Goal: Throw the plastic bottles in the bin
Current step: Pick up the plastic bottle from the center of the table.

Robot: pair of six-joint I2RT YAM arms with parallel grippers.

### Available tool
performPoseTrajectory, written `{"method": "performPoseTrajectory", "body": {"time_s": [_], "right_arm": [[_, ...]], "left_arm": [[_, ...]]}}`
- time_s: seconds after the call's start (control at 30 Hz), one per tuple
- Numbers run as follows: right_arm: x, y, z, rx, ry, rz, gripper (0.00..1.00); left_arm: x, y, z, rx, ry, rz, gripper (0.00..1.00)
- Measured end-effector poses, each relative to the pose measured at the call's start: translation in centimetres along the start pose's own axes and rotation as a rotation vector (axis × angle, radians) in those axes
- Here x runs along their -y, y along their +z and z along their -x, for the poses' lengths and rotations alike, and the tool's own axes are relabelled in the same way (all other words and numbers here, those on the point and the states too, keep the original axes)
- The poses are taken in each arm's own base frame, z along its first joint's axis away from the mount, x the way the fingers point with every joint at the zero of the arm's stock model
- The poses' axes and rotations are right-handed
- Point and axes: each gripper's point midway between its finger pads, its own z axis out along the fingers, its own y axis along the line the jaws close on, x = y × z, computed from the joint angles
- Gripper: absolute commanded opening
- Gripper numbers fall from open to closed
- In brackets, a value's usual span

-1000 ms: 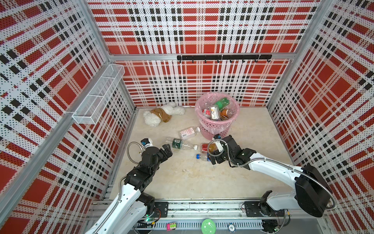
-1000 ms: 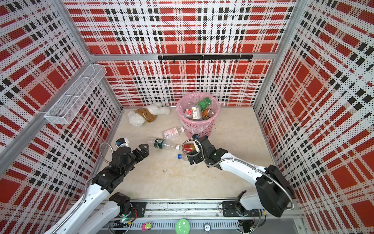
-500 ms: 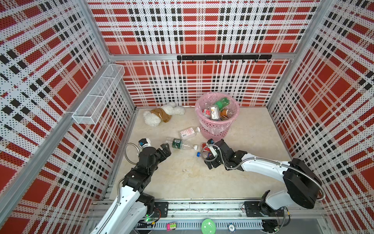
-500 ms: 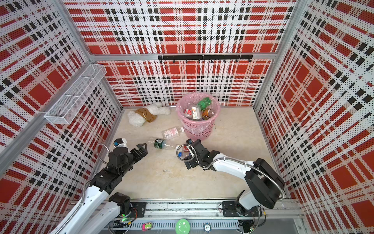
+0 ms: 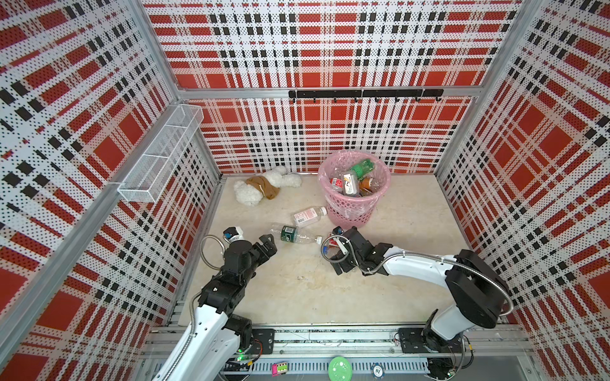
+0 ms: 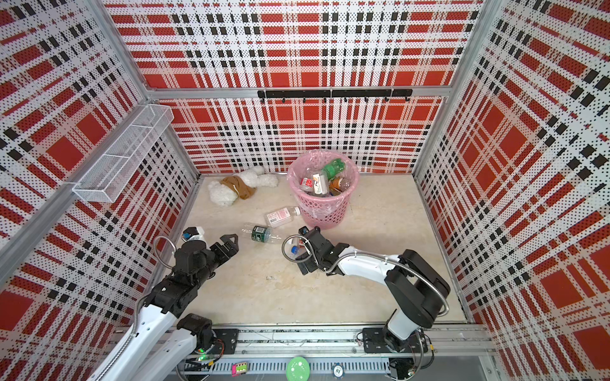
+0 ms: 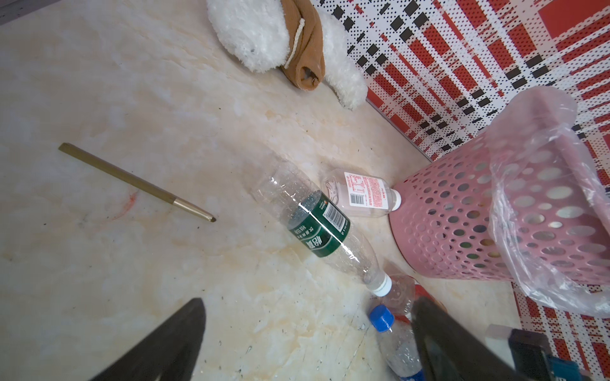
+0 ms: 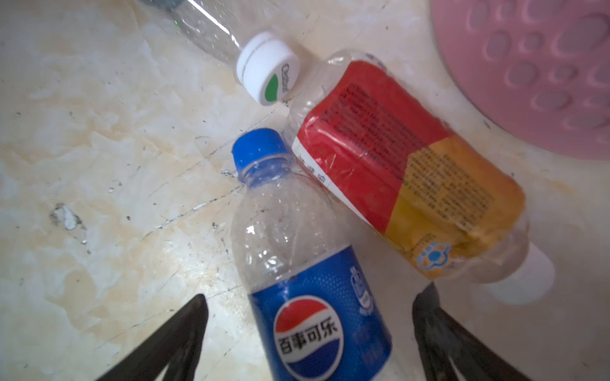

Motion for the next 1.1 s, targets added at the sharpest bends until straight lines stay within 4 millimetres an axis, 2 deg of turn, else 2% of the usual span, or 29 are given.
{"method": "performPoseTrajectory", "body": {"time_s": [0.07, 0.13, 0.37, 0.53, 0.67, 0.73, 0.8, 0.87, 0.97, 1.1], "right_arm": [[-0.2, 0.3, -0.1, -0.002, -0.003, 0.002, 0.76], [-0.6, 0.6, -0.1, 0.002, -0.003, 0.01, 0.71], [-1.6, 1.9, -0.9, -0.018, -0.023, 0.016, 0.72], [-2.2, 1.9, -0.8, -0.02, -0.035, 0.021, 0.59], [-2.6, 0.9, 0.2, 0.0, -0.049, 0.017, 0.52], [-3.1, -0.7, 1.5, 0.034, -0.059, 0.026, 0.52], [-3.6, -3.3, 3.7, 0.105, -0.053, 0.047, 0.51], [-3.9, -6.7, 6.3, 0.198, -0.039, 0.073, 0.51], [-4.0, -12.9, 11.0, 0.368, -0.008, 0.108, 0.51], [-2.5, -20.6, 16.6, 0.568, 0.046, 0.111, 0.51]], "left_arm": [[0.0, 0.0, -0.1, -0.004, 0.001, 0.001, 0.99], [-0.1, 0.0, -0.1, -0.006, 0.001, 0.002, 0.99], [-0.3, 0.0, -0.2, -0.012, 0.0, 0.012, 0.99], [-0.4, -0.2, 0.0, -0.004, -0.005, 0.012, 0.99], [-0.5, -0.2, 0.1, 0.0, -0.008, 0.014, 0.99], [-0.5, -0.2, 0.1, 0.0, -0.008, 0.015, 0.99], [-0.6, -0.1, 0.1, 0.002, -0.01, 0.019, 0.99], [-0.7, -0.1, 0.2, 0.004, -0.012, 0.022, 0.99], [-0.8, -0.1, 0.3, 0.006, -0.015, 0.026, 0.99], [-1.1, 0.0, 0.2, 0.006, -0.02, 0.034, 0.99]]}}
